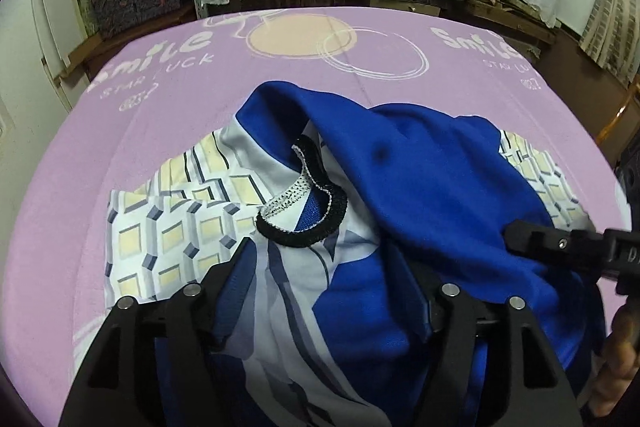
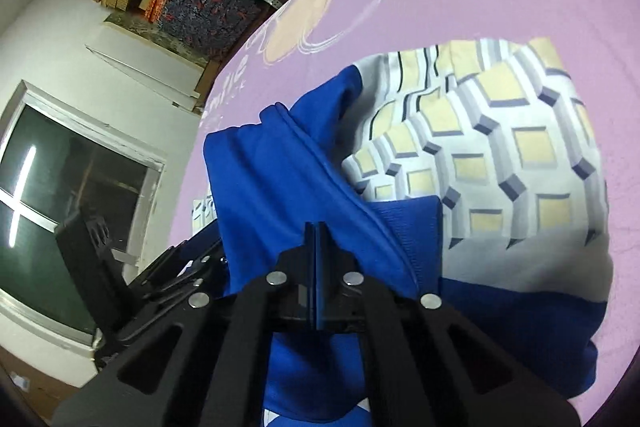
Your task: Fold large clothes
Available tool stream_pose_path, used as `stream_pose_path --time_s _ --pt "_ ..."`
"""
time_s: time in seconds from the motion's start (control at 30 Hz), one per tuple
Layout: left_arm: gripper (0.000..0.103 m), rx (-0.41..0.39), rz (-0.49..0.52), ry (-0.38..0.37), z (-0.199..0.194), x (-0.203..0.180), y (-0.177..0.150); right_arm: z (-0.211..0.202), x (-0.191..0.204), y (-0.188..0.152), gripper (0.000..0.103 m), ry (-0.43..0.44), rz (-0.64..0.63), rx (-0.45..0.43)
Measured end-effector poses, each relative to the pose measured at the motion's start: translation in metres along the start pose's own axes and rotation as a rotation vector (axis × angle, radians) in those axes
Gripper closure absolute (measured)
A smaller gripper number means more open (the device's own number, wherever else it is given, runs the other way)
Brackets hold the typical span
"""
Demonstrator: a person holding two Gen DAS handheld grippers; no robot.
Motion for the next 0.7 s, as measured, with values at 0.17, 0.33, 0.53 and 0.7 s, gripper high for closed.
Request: stream_pose_path --time_s 0.17,0.33,0.53,0.7 --pt "0.028 -0.001 -0.039 -0.032 -0.01 0.01 -0.002 -0.009 -0.003 -0.006 0.103 0.0 -0.01 0.003" --pt "0.029 -0.047 -0.047 0.014 -0.043 0.016 -0.007 -0.033 -0.005 -0.012 0.097 -0.081 -0.026 -0.06" --pt "0.029 -0.078 -0.012 -0.026 -0.075 -0.01 -0.029 -0.076 0.024 -0.043 0.086 -0.004 -0.12 -0.144" --pt "0.027 0.009 0.051 0.021 -0.05 -0.022 -0.05 -0.057 0.034 -0.068 0.084 0.021 -0.131 -0.05"
Point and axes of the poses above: each gripper's, at about its wrist camera, not at the fingertips, and z roughly the way its jaws point, x to its left, y to its top, the point moved 6 cm from there along z, roughly the way its jaws point, and after that the axes turned 15 degrees about -y, right-handed, at the moved point
